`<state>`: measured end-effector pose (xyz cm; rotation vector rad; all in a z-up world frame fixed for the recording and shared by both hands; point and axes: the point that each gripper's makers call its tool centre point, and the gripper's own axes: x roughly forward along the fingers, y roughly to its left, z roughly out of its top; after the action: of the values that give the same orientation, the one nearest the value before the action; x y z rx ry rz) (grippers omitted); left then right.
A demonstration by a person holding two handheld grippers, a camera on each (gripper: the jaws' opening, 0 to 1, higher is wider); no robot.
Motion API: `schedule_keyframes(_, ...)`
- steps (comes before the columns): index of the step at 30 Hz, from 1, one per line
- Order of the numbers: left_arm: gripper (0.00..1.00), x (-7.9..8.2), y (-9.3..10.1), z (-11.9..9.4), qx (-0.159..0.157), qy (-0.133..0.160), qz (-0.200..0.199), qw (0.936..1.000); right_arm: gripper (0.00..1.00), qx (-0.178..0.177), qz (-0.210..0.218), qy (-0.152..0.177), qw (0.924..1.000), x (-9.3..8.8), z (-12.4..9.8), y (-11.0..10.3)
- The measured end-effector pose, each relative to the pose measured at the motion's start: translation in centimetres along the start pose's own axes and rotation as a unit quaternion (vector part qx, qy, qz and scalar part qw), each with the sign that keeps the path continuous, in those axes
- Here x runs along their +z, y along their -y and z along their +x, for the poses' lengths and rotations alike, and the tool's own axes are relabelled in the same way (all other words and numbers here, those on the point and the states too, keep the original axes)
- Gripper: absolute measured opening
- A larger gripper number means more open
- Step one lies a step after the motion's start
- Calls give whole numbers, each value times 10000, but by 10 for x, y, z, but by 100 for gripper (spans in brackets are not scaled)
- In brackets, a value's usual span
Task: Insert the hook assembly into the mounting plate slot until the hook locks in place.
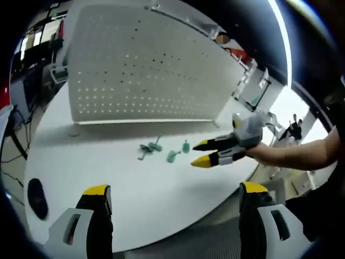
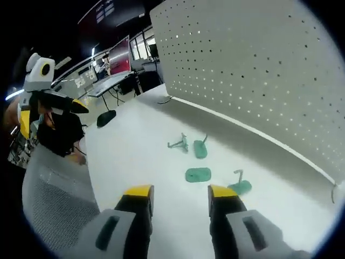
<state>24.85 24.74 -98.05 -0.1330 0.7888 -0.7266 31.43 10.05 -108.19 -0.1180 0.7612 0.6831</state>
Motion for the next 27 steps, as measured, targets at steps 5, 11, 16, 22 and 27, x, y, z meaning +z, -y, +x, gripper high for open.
schedule_keyframes(5, 100, -1, -6, -2, 75, 33, -71, 9999, 33, 35, -339, -142, 9993, -3, 12, 3)
schedule_keyframes(11, 100, -6, -6, 0, 66, -47, -94, 9999, 25, 52, -706, -248, 9972, -3, 24, 10)
schedule_keyframes(16, 100, -8, -7, 0, 60, -45, -159, 9998, 21, 34, -1037, -355, 9940, -1, 32, 17)
schedule_keyframes(22, 100, -10, -11, -3, 101, -63, -190, 9997, 15, 105, -1370, -463, 9894, 1, 41, 20)
schedule_keyframes(27, 100, -12, -16, -5, 157, -45, -258, 9995, 11, 209, -1606, -519, 9854, 3, 45, 18)
